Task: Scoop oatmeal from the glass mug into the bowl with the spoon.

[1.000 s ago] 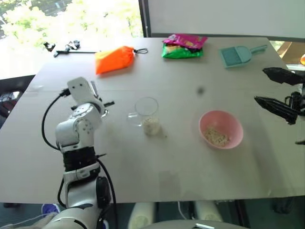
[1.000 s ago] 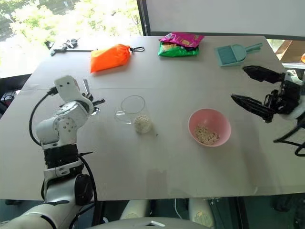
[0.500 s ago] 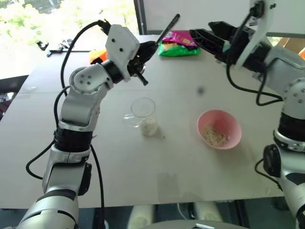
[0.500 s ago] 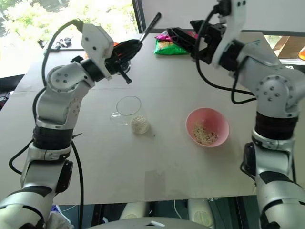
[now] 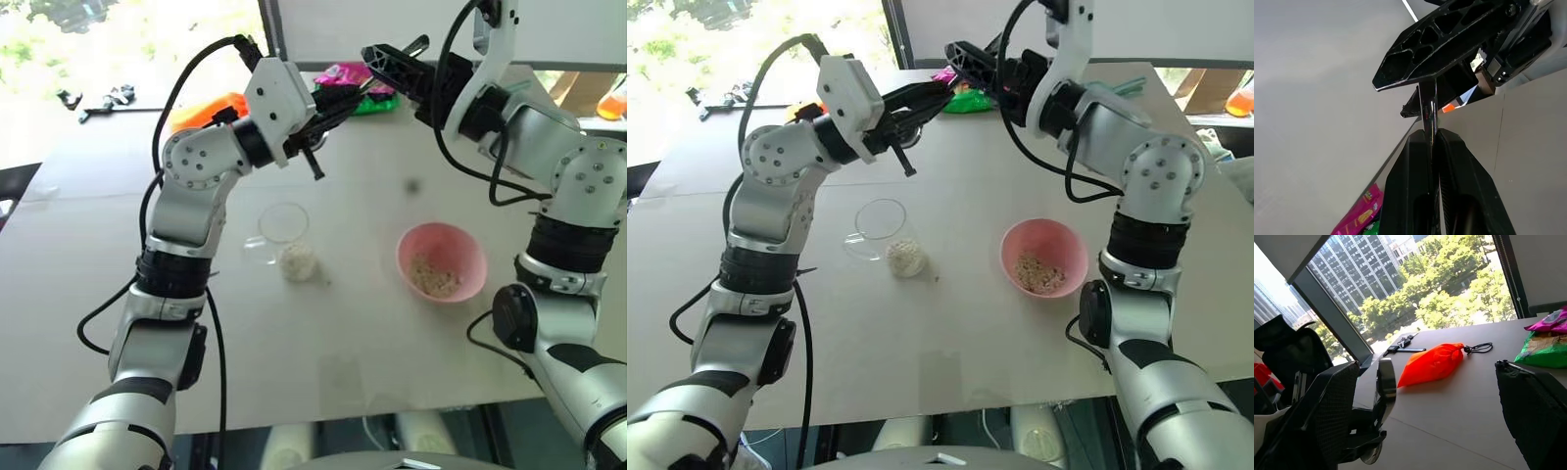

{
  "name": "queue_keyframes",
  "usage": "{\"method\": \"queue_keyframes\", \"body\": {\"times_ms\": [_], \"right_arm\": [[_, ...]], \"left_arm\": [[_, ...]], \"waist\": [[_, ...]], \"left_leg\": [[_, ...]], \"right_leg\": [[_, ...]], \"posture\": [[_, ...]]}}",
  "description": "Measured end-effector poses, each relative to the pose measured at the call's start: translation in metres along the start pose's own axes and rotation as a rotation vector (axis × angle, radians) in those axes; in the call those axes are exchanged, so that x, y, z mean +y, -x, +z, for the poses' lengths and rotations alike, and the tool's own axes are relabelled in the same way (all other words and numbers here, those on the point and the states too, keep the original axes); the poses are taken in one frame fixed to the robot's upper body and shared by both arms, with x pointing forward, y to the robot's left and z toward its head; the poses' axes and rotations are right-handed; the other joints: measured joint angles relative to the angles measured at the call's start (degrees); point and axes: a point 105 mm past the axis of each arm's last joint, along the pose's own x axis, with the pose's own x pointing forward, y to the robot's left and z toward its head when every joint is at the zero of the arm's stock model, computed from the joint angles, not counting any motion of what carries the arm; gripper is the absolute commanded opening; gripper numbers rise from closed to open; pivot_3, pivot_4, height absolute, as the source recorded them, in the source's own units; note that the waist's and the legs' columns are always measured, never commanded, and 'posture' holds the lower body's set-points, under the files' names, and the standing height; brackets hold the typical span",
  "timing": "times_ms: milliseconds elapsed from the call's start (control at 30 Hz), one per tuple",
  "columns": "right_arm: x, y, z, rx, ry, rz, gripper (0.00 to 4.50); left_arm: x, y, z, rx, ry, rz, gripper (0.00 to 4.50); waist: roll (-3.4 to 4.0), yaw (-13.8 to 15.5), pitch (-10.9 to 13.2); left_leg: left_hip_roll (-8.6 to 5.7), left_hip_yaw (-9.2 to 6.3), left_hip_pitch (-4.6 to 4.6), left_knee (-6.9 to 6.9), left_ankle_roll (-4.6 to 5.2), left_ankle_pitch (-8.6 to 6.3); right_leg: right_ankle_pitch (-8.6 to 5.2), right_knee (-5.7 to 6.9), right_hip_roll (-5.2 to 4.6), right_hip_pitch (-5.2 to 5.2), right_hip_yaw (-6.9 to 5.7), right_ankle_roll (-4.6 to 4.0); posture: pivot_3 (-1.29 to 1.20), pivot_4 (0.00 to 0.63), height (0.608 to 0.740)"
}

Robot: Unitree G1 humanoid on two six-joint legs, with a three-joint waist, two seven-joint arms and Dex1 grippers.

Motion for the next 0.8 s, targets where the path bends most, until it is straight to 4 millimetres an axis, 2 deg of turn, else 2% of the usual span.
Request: {"method": "queue_keyframes", "body": {"times_ms": [167, 267, 400, 433, 533, 733, 767, 800], "right_arm": [[0.006, 0.005, -0.001, 0.041, -0.004, 0.052, 4.50], [0.007, 0.009, -0.001, 0.055, 0.003, 0.069, 3.73], [0.009, 0.009, -0.001, 0.057, -0.001, 0.084, 1.68], [0.009, 0.009, -0.001, 0.057, -0.002, 0.084, 1.52], [0.010, 0.009, -0.001, 0.057, -0.006, 0.092, 0.16], [0.015, 0.009, -0.001, 0.058, -0.013, 0.119, 0.07], [0.015, 0.009, -0.001, 0.058, -0.017, 0.118, 0.00], [0.015, 0.008, -0.002, 0.058, -0.025, 0.115, 0.00]], "left_arm": [[0.000, 0.000, 0.000, 0.003, -0.003, -0.002, 0.06], [0.000, 0.000, 0.000, 0.003, -0.004, -0.005, 0.00], [-0.001, 0.000, 0.001, 0.001, -0.005, -0.006, 0.00], [-0.001, 0.000, 0.000, 0.002, -0.004, -0.006, 0.00], [-0.002, 0.001, -0.001, 0.005, 0.000, -0.007, 0.00], [-0.002, 0.002, -0.001, 0.012, 0.030, -0.007, 0.00], [-0.002, 0.002, -0.001, 0.010, 0.057, -0.005, 0.77], [-0.001, 0.005, -0.001, 0.005, 0.108, 0.004, 1.07]], "waist": [[0.00, -0.2, 0.0], [0.00, -0.1, 0.0], [0.00, -0.2, 0.0], [0.00, -0.2, 0.0], [0.00, -0.1, 0.0], [0.01, -0.1, 0.0], [0.01, -0.1, 0.0], [0.01, -0.2, 0.0]], "left_leg": [[0.01, 0.01, 0.03, 0.01, 0.00, 0.00], [0.00, 0.02, 0.02, 0.02, 0.00, 0.00], [0.00, 0.01, 0.03, 0.04, 0.00, 0.00], [0.00, 0.01, 0.03, 0.04, 0.00, 0.00], [-0.01, 0.02, 0.02, 0.08, 0.00, 0.00], [-0.02, 0.02, 0.04, 0.20, 0.01, 0.00], [-0.02, 0.01, 0.05, 0.23, 0.01, 0.00], [-0.01, 0.01, 0.05, 0.27, 0.01, 0.00]], "right_leg": [[0.00, 0.04, 0.01, 0.00, 0.02, 0.00], [0.00, 0.04, 0.01, 0.01, 0.02, 0.00], [0.00, 0.09, 0.01, 0.01, 0.03, 0.00], [0.00, 0.11, 0.01, 0.01, 0.03, 0.00], [0.00, 0.38, 0.00, 0.00, 0.03, 0.00], [0.00, 0.59, 0.00, -0.03, 0.03, 0.00], [0.00, 0.62, 0.00, -0.02, 0.03, 0.00], [0.00, 0.65, 0.01, -0.03, 0.04, 0.00]], "posture": [[0.00, 0.150, 0.740], [0.00, 0.150, 0.740], [0.00, 0.150, 0.740], [0.00, 0.150, 0.740], [0.00, 0.150, 0.740], [0.00, 0.150, 0.740], [0.00, 0.150, 0.740], [0.00, 0.150, 0.740]]}}
